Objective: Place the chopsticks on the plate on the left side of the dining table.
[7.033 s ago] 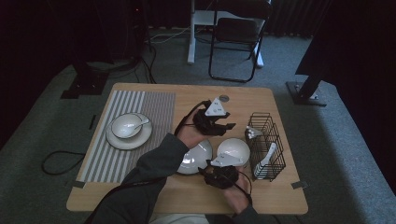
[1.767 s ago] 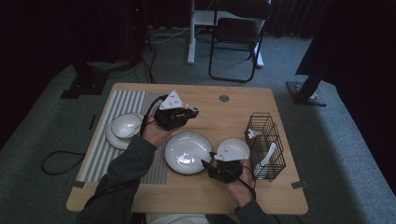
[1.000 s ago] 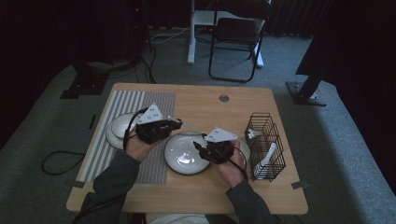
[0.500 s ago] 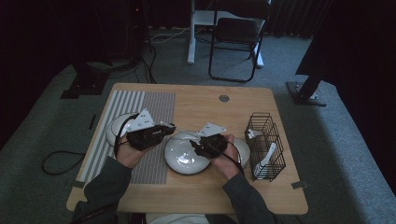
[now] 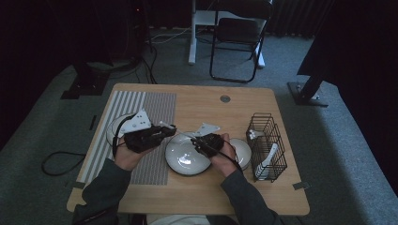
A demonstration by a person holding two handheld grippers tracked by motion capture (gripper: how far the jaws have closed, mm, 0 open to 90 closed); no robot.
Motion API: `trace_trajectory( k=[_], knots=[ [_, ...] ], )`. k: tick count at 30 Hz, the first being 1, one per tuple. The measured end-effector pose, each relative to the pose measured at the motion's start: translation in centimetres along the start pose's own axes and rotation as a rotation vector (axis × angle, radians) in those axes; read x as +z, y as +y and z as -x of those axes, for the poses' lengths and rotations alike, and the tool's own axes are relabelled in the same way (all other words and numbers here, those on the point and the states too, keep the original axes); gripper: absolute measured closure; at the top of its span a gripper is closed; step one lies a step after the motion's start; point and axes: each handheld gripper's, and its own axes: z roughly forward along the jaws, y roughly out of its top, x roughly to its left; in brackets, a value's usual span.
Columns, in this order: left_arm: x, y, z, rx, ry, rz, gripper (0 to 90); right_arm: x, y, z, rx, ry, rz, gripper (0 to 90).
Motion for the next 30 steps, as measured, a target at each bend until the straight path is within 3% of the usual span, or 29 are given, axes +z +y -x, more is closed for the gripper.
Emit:
trace_trajectory(
  k=[7,11,16,21,27,30],
  knots=[
    [1.2,-0.9,-1.7,-0.03,0.072,-0.027,77.7,-0.7,-0.5,-1.0,-0.095,0.038,0.01,86.2],
    [1.7,-1.5,-1.8,-0.044,0.091,-0.035,77.0,-1.0,-0.5,-0.9,-0.07,0.048,0.024,86.6],
    [1.5,-1.0,-1.1,-0.013,0.1,-0.004,83.1,-0.8,-0.5,-0.7,-0.039,0.032,-0.004,86.7],
    [1.7,-0.3,-1.1,0.022,0.167,0.02,81.5,-0.7,-0.4,-1.7,-0.076,0.042,-0.015,86.7],
    [2.4,-1.3,-2.1,0.016,0.229,-0.02,81.6,-0.8,-0.3,-2.4,-0.112,0.065,-0.003,86.6],
    [2.7,-2.1,-2.6,0.008,0.248,-0.048,81.6,-1.2,-0.3,-2.3,-0.105,0.074,0.014,86.6]
  ],
)
